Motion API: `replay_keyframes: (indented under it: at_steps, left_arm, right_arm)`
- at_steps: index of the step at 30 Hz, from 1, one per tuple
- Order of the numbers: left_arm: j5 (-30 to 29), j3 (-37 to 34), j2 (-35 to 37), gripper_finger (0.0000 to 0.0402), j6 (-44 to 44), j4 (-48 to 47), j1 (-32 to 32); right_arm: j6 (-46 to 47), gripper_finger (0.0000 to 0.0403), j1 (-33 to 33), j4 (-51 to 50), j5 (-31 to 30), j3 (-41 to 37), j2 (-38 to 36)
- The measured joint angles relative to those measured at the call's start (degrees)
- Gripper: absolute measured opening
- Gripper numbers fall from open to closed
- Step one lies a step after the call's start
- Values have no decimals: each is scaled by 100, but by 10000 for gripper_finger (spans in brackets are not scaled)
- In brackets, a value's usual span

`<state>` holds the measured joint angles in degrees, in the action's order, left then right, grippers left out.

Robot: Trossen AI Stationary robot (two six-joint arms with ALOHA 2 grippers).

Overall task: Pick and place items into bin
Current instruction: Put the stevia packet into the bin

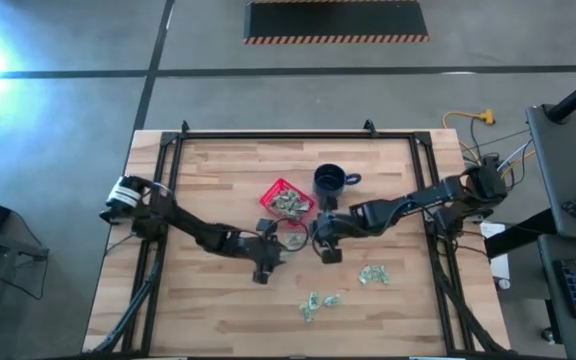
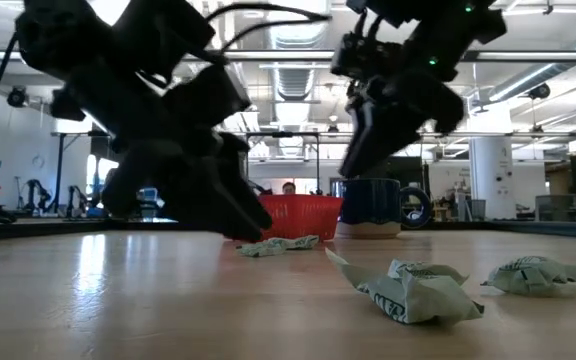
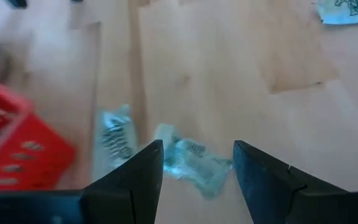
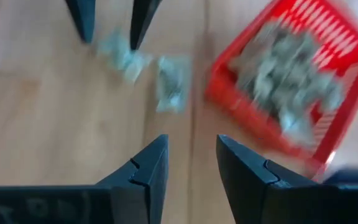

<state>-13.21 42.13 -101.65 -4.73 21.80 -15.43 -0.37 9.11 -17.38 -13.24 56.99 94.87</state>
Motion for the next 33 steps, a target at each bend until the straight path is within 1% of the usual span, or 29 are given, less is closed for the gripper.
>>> replay_keyframes:
  at_steps: [4, 9, 12, 14, 17, 25, 27, 33]
  left_arm:
    - [278, 51, -146, 178, 140, -37, 100]
    - [324, 59, -160, 178, 148, -94, 121]
    - [326, 59, -143, 170, 166, -188, 124]
    - [329, 59, -135, 156, 168, -271, 122]
    - [386, 60, -129, 124, 168, -384, 122]
    - [625, 50, -127, 16, 116, -439, 120]
    - [625, 48, -119, 7, 114, -449, 120]
    - [579, 30, 58, 7, 109, -627, 115]
  right_arm:
    - [515, 128, 220, -577, -1, 0, -14]
    - [1258, 129, 521, -1170, -1, -2, -31]
    - [1736, 126, 742, -1506, 4, -2, -31]
    - [2041, 123, 906, -1705, 14, -2, -32]
    - [2417, 119, 1148, -1986, 23, -2, -33]
    - [3039, 111, 1659, -2079, 24, -2, -38]
    - [3197, 110, 1754, -2079, 25, -2, -40]
    - [3871, 107, 2093, -2119, 74, -2, -40]
